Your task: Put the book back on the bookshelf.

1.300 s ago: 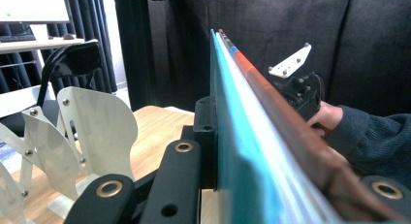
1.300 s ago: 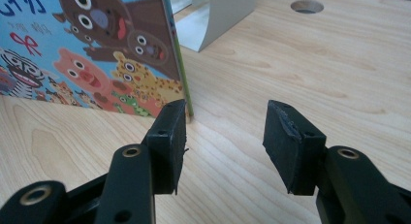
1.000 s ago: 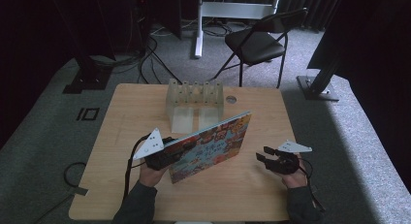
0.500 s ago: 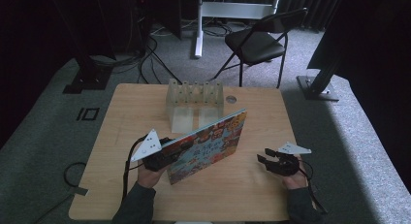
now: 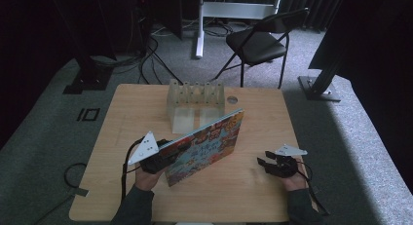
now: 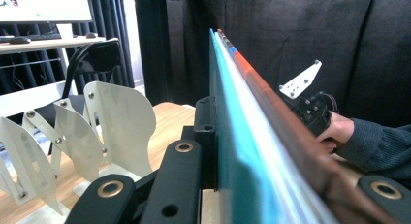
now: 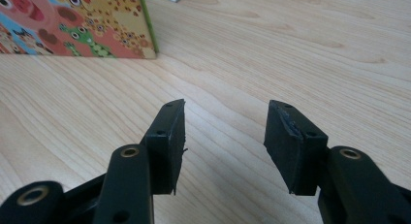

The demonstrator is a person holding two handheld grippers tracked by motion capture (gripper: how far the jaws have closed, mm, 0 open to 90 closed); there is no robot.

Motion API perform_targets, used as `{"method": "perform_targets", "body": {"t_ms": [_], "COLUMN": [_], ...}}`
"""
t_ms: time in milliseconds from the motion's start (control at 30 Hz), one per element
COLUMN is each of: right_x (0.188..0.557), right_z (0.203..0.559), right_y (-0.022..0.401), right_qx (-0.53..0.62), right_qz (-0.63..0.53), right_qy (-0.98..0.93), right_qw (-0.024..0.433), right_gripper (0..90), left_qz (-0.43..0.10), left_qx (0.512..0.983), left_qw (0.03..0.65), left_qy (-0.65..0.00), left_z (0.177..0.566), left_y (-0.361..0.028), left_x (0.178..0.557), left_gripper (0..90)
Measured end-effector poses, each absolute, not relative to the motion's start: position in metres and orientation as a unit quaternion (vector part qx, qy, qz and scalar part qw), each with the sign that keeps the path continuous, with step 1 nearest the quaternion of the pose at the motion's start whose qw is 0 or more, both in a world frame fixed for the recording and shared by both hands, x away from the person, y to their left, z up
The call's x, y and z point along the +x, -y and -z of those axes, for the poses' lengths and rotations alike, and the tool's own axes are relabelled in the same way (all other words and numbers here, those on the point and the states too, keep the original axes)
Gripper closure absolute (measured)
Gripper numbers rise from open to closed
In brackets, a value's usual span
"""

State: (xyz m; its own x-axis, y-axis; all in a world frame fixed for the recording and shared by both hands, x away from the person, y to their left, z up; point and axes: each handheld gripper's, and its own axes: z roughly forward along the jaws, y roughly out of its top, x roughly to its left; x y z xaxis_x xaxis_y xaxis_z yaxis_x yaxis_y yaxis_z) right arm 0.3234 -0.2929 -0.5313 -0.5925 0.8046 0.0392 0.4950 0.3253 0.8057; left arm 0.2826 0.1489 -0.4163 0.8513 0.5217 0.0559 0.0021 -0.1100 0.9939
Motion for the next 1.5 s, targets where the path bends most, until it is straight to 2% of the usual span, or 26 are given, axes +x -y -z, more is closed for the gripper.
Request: {"method": "perform_targets", "body": {"t_ms": [967,1500], "right_x": [0.327,0.328], "right_z": [0.543,0.549], "right_y": [0.297,0.292], "right_qx": [0.421,0.418], "right_qz": [-0.398,-0.374], "right_qy": [-0.794,-0.806], "right_qw": [0.184,0.188], "right_gripper": [48.4,44.4], "left_qz": [-0.216,-0.224], "left_qx": [0.71,0.705], "left_qw": [0.64,0.64], "left_qy": [-0.199,-0.208], "left_z": [0.417,0.417], "left_y": [-0.163,-0.169], "left_x": [0.278,0.276], "left_gripper": [80.3,80.3]}}
